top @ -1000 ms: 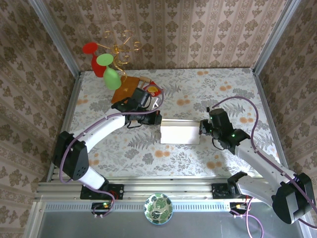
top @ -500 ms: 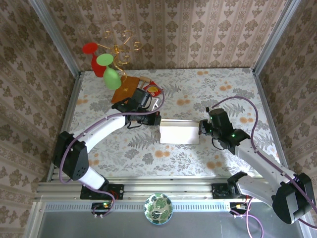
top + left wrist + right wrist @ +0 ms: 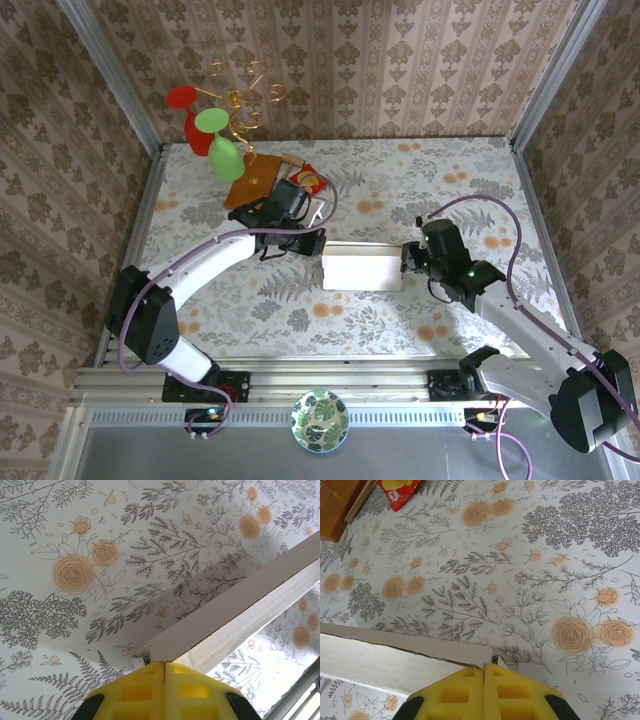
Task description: Fold the paper box
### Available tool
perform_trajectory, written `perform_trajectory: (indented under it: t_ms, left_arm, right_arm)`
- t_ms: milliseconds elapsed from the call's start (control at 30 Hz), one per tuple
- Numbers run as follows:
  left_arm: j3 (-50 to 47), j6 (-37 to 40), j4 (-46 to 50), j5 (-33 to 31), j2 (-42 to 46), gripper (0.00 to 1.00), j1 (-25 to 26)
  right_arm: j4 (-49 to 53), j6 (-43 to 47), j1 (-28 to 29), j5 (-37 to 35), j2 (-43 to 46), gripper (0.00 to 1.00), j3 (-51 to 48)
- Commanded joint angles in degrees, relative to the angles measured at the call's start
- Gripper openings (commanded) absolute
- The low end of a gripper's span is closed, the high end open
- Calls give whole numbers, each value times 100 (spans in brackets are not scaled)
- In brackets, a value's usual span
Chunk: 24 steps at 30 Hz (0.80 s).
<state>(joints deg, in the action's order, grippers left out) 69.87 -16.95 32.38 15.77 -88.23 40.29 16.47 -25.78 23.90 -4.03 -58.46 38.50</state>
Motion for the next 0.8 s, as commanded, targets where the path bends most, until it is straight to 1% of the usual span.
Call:
perform_trajectory:
  t_ms: [0, 133, 333, 567, 767]
  left_arm:
    - [66, 217, 536, -416, 67, 0, 6]
    - [34, 231, 538, -490, 42, 0, 68]
    - [80, 297, 679, -797, 36, 0, 97]
    - [-21, 298, 648, -767, 18, 0, 169]
    - [-174, 246, 594, -902, 88, 0, 217]
  right_arm:
    - [140, -117, -8, -162, 97, 0, -88]
    - [140, -116, -7, -166, 94, 0, -97]
    - [154, -95, -4, -163, 93, 0, -88]
    - [149, -94, -2, -155, 98, 0, -97]
    - [146, -92, -2, -119, 99, 0, -128]
